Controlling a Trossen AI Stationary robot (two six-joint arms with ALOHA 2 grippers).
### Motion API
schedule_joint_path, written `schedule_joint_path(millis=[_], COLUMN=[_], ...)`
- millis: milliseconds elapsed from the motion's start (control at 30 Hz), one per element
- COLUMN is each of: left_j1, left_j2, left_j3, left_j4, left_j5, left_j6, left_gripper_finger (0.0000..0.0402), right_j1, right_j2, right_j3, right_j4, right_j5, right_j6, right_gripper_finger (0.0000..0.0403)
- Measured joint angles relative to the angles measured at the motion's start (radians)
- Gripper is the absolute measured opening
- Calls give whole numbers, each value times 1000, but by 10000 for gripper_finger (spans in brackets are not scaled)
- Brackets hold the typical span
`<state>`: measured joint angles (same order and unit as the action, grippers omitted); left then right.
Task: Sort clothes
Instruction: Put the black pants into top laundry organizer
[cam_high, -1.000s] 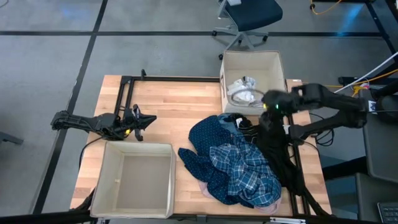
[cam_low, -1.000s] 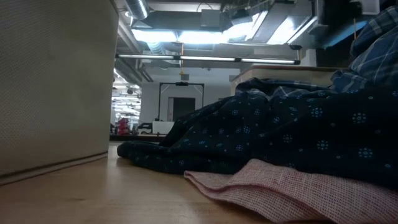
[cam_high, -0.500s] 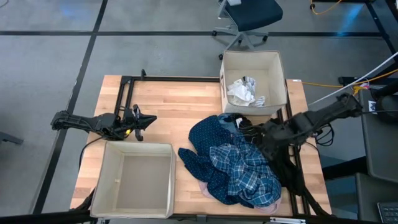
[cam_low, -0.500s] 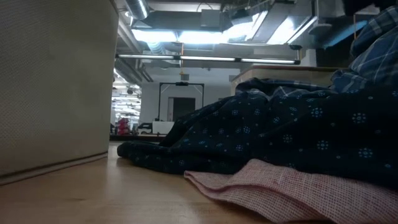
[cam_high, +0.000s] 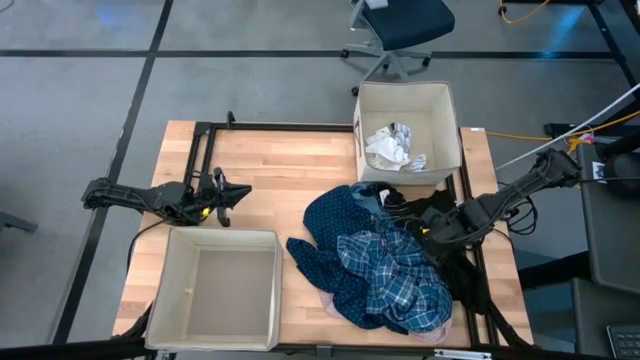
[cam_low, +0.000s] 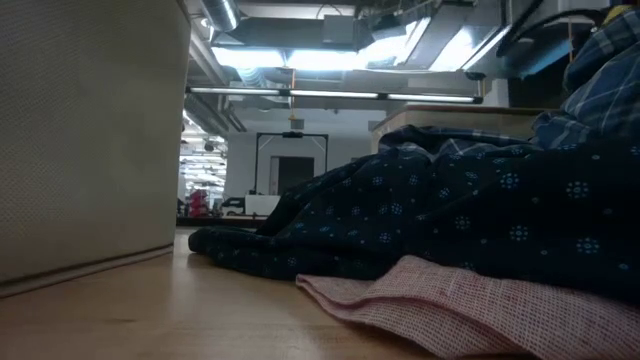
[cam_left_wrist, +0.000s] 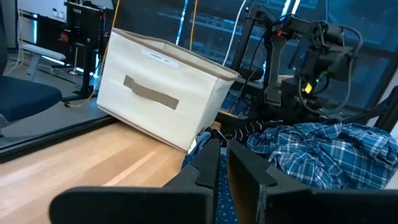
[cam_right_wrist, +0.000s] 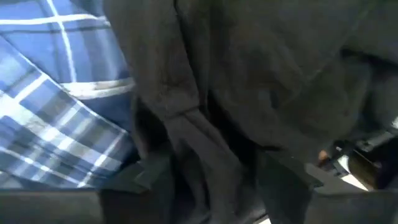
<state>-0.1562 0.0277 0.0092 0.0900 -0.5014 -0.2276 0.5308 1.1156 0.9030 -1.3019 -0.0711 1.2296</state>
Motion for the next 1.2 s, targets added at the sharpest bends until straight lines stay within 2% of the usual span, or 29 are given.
schedule_joint_path(millis=[100,233,300,433,667,767,967,1200], left_j1=[0,0,0,0,0,0,0,0], left_j2=[0,0,0,0,0,0,0,0], left_j3=[0,0,0,0,0,0,0,0], left_j4=[0,0,0,1,4,4,4,4], left_j5=[0,-1,-2,-13,-19,-19,-19,-19], left_j6=[0,0,0,0,0,0,0,0], left_gripper_finger=[19,19,19,19,19,19,19,19], right_j1=[0,0,0,0,-1,-1,-1,-1], right_j2=[0,0,0,0,0,0,-1,-1], right_j3=[-10,-10,-10,-1,126,212,382,547], right_j4=[31,56,55,24,-72,-123,-194,-187], right_j5=[6,46,66,104,235,330,548,815], right_j6=[-6,-46,-58,-69,-116,-137,-220,-354], right_gripper_finger=[140,41,15,29,10,18,6,13])
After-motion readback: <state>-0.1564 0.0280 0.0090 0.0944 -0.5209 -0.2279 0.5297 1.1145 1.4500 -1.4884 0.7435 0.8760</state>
